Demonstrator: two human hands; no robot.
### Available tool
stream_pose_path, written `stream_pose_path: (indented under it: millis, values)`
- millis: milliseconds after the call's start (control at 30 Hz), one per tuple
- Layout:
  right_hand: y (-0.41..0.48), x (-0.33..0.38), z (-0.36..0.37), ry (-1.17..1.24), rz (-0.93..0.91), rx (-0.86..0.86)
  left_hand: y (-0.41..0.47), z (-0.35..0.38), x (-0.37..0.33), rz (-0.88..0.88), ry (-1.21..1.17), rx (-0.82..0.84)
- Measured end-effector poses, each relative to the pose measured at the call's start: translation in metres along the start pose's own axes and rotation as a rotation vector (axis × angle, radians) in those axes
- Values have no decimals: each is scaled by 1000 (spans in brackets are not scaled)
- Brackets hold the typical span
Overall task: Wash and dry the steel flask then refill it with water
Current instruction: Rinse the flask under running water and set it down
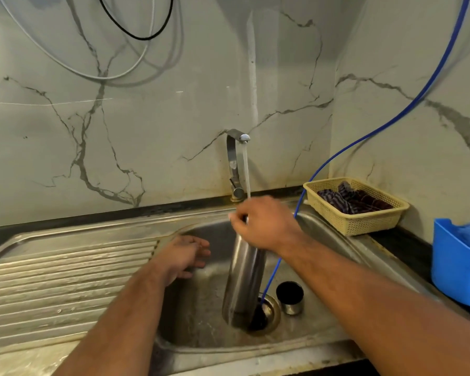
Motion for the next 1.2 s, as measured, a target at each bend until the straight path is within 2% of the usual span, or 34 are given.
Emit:
stream_pose_path:
  millis: [67, 133, 200, 267, 300, 367, 467, 500, 533, 600, 667, 800, 967, 1067, 1200]
  values:
    - [-4, -2, 9, 21, 34, 41, -4, 10, 7, -76, 26, 132]
    - [2, -16, -13, 106, 99, -112, -6, 20, 22, -194, 46, 285]
    - [5, -36, -39, 255, 181, -313, -11, 34, 29, -283, -34, 474]
    - [2, -59, -41, 452, 305, -407, -18, 43, 22, -282, -157, 598]
    - [0, -69, -35, 530, 377, -429, -18, 43, 14, -251, -236, 595]
    - [-3, -89, -26, 672, 506, -491, -13, 33, -3, -164, -384, 478]
    - [-8, -127, 1, 836, 834, -515, -1, 4, -27, 58, -462, 154]
    - [-14, -133, 22, 948, 965, -427, -2, -6, -37, 149, -431, 36]
    - [-19, -132, 49, 1080, 1067, -256, -5, -16, -48, 248, -366, -91]
    - [-34, -112, 95, 1245, 1154, 137, -17, -28, -70, 424, -226, -304]
    - [-45, -93, 119, 1315, 1175, 370, -26, -28, -86, 527, -222, -362]
    - [-45, -77, 136, 1335, 1152, 495, -33, -19, -101, 586, -431, -257]
    - [-55, -61, 152, 1227, 1062, 767, -49, -3, -113, 682, -269, -256]
    - [-54, -54, 151, 1175, 988, 804, -50, 2, -114, 703, -153, -284]
    - [-48, -53, 132, 924, 826, 789, -50, 0, -114, 714, -79, -303]
Point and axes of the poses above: each hand's wrist, its own y-axis towards the middle knuckle, its own z-axis out of the palm, x = y × z, the point moved 8 cm from there along y, towards the middle knuckle, and after that the axes turned 3 degrees about z, right-handed, at the moved point
